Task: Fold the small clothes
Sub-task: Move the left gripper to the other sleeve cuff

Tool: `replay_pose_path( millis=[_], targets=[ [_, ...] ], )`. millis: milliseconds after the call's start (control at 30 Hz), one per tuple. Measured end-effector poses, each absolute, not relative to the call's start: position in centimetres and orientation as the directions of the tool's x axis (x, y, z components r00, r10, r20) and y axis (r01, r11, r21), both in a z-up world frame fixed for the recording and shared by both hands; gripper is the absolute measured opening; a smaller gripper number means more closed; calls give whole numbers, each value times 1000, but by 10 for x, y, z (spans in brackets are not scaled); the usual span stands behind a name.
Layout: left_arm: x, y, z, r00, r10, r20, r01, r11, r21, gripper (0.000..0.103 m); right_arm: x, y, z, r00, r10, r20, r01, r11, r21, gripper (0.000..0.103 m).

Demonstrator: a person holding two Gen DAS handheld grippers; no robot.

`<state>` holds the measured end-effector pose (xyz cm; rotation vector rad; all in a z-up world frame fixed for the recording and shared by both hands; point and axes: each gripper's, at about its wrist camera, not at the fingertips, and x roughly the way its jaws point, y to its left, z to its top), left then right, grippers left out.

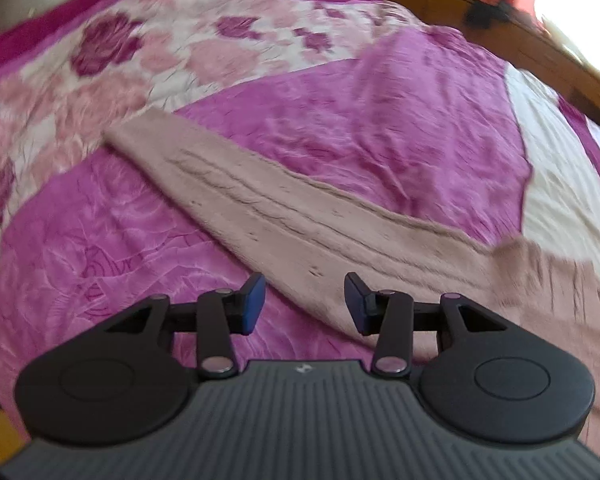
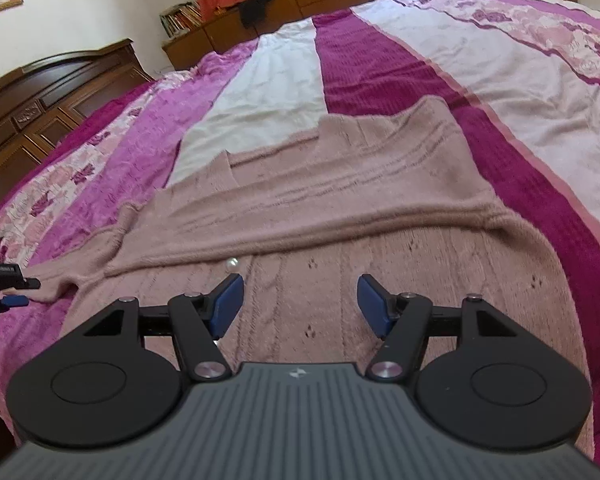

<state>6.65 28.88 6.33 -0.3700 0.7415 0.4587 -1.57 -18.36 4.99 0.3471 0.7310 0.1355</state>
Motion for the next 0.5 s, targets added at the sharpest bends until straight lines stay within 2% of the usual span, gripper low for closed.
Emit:
replay_pose_path(
  millis=[200,333,500],
  targets=[
    [86,312,44,626,255,-737,-586,778,-228,46,-13,-181,36,715,216,-665,22,944,330,70],
    [94,319,38,656,255,-711,-585,767,-265,54,-12,-181,28,707,207,-676,34,945,325,70],
    [107,325,33,692,259,-674,-569,770,-288,54,-9,-180,25,703,196,-684,48,946,321,71]
  ],
)
